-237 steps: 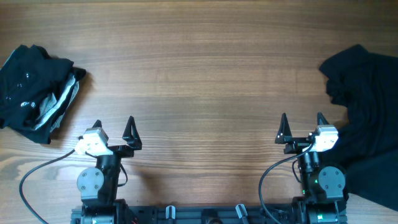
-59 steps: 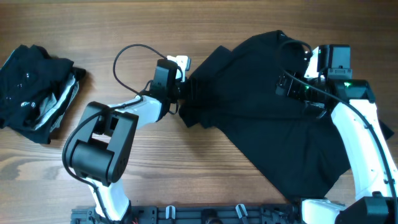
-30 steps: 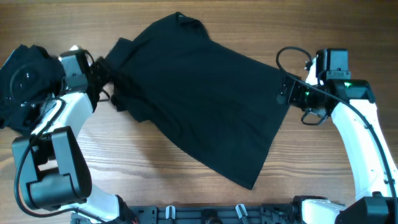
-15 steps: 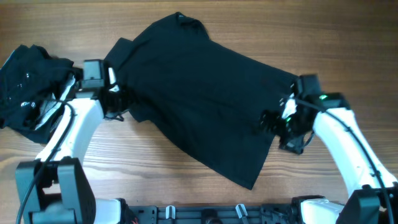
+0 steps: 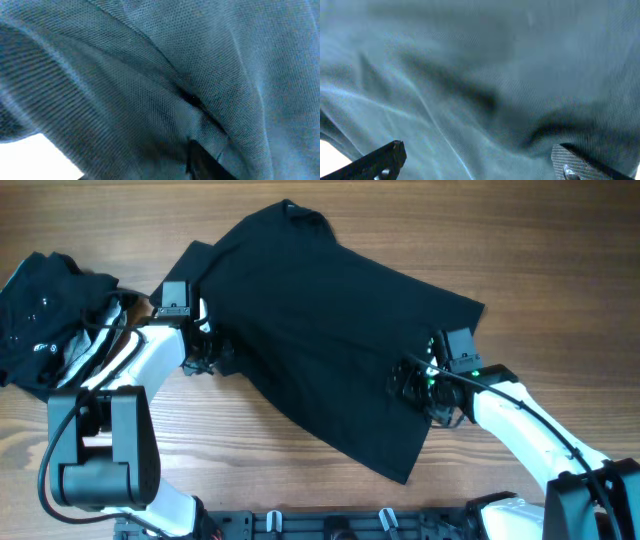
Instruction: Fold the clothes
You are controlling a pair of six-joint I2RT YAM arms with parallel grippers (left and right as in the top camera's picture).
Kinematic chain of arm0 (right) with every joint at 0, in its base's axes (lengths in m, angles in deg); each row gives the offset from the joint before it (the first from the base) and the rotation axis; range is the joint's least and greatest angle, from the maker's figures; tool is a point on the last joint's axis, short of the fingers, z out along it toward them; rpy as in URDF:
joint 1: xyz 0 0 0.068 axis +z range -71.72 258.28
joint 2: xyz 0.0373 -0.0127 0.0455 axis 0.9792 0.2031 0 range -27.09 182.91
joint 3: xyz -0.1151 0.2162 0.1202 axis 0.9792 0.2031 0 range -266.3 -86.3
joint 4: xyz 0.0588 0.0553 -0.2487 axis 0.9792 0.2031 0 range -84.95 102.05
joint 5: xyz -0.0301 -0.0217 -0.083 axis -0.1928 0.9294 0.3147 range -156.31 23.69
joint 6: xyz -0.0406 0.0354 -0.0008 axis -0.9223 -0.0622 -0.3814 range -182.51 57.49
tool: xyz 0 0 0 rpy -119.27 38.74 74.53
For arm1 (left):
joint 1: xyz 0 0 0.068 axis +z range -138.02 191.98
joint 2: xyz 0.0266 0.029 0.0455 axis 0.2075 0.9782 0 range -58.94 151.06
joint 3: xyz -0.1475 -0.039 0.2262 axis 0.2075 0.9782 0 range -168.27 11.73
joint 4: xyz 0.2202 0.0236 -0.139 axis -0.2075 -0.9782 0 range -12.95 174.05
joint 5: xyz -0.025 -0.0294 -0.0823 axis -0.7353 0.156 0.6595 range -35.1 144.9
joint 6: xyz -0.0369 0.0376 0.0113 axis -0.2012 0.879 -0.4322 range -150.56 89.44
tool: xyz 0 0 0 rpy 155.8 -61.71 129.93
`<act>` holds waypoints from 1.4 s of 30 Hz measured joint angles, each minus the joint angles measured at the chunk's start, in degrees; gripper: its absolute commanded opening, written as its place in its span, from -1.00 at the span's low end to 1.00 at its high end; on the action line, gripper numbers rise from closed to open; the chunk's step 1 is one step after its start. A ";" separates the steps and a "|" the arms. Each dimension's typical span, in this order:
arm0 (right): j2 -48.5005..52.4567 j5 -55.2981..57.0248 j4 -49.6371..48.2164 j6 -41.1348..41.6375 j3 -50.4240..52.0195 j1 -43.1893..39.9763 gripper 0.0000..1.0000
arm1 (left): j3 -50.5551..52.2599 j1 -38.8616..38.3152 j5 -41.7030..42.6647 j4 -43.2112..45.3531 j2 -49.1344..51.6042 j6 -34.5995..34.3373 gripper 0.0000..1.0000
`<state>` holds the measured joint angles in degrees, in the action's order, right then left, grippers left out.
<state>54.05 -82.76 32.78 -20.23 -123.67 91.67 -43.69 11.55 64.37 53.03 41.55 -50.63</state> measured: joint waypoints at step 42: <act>27.52 19.50 -39.10 -24.44 -26.23 -21.81 -0.92 | -0.04 0.00 14.78 -8.57 -1.40 -0.20 -0.92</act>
<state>81.57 -63.26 -6.32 -44.67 -149.90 69.86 -43.73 11.55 79.15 44.46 40.15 -50.83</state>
